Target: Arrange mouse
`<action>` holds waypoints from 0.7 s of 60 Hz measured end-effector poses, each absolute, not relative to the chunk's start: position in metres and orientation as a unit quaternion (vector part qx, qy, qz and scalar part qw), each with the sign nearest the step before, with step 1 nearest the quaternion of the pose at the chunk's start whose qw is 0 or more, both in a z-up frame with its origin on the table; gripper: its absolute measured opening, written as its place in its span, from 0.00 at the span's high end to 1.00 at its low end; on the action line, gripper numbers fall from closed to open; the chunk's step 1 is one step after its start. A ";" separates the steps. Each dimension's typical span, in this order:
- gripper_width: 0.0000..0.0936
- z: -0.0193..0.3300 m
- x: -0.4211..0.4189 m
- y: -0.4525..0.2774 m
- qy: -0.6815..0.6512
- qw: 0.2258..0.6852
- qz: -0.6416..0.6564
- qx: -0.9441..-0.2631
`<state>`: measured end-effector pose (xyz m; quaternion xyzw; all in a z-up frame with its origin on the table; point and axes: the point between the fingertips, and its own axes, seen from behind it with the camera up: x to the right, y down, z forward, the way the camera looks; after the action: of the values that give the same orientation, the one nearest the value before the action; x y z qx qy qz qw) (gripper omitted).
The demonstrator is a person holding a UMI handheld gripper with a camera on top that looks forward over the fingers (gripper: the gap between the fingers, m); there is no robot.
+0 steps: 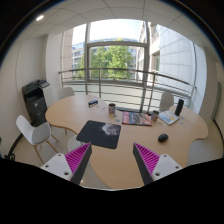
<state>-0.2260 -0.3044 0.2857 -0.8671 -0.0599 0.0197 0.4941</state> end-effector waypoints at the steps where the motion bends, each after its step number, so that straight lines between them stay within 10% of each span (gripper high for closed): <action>1: 0.10 0.283 -0.225 -0.306 -0.057 0.490 0.020 -0.869; 26: 0.10 0.101 -0.032 -0.255 0.003 0.395 -0.015 -0.918; 42: 0.10 0.028 0.086 -0.133 0.018 0.421 -0.038 -0.906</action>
<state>0.0860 -0.1334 0.0283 -0.9060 0.0178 -0.0381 0.4212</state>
